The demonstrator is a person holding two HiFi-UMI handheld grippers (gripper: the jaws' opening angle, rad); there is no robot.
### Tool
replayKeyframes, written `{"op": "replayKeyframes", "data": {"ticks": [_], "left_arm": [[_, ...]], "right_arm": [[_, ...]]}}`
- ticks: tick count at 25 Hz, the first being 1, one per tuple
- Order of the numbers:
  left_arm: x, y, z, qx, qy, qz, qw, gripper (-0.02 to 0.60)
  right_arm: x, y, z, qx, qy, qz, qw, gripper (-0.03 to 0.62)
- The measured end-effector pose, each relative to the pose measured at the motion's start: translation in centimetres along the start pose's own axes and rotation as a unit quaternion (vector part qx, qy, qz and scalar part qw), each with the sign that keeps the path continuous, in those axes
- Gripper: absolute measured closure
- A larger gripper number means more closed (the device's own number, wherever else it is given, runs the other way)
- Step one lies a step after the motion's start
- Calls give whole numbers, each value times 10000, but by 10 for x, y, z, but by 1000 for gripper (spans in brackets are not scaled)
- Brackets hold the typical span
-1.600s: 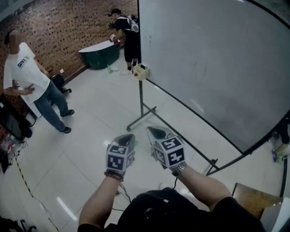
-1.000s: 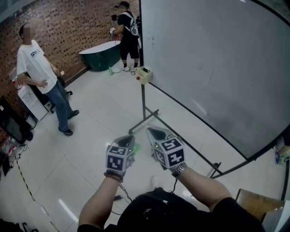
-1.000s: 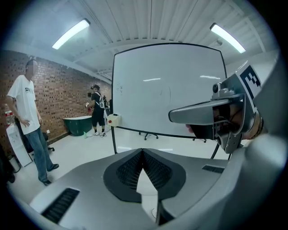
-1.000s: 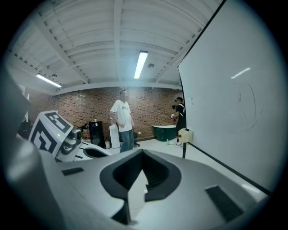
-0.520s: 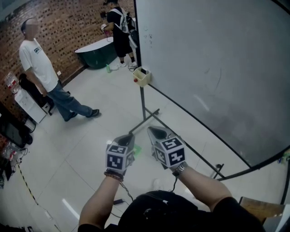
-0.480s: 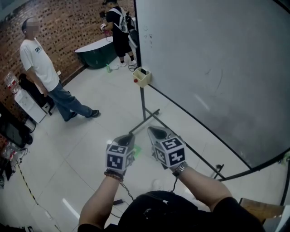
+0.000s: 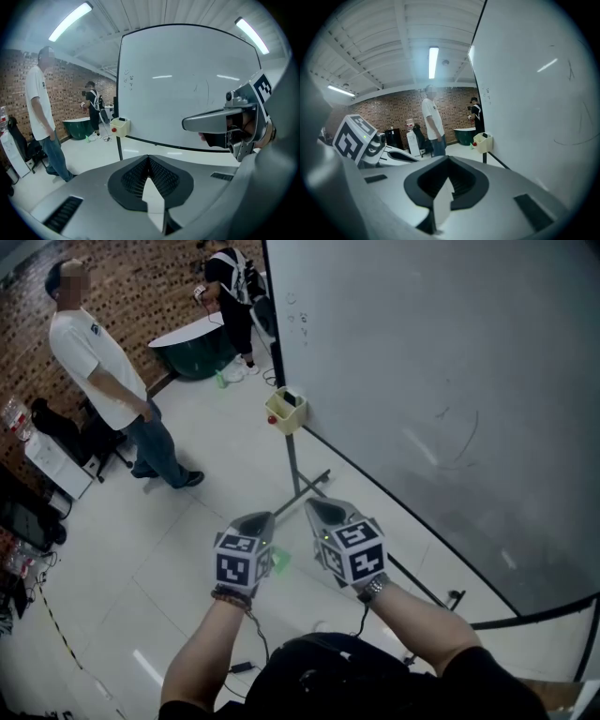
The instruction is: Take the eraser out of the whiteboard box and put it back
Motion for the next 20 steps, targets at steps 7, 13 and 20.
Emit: {"op": "replayKeyframes", "data": {"ticks": [7, 13, 20], "left_arm": [[-4, -32, -21, 22, -3, -38, 10000, 581], [-10, -58, -36, 88, -115, -1, 9999, 581], [-23, -97, -59, 51, -309, 267, 9992, 581]], "right_arm": [[34, -14, -5, -10, -82, 10, 10000, 569], [54, -26, -10, -20, -109, 80, 9999, 569], [83, -52, -18, -42, -189, 326, 9993, 569]]}}
Point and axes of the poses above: the fingertips, and each gripper's own axes: y backward along the fingers, x to its right, z out of its underside, the point moved 2 cm from there along y, backward along the fingers, and after that the axes turned 11 degrees about -z, right-handed, at the moved point
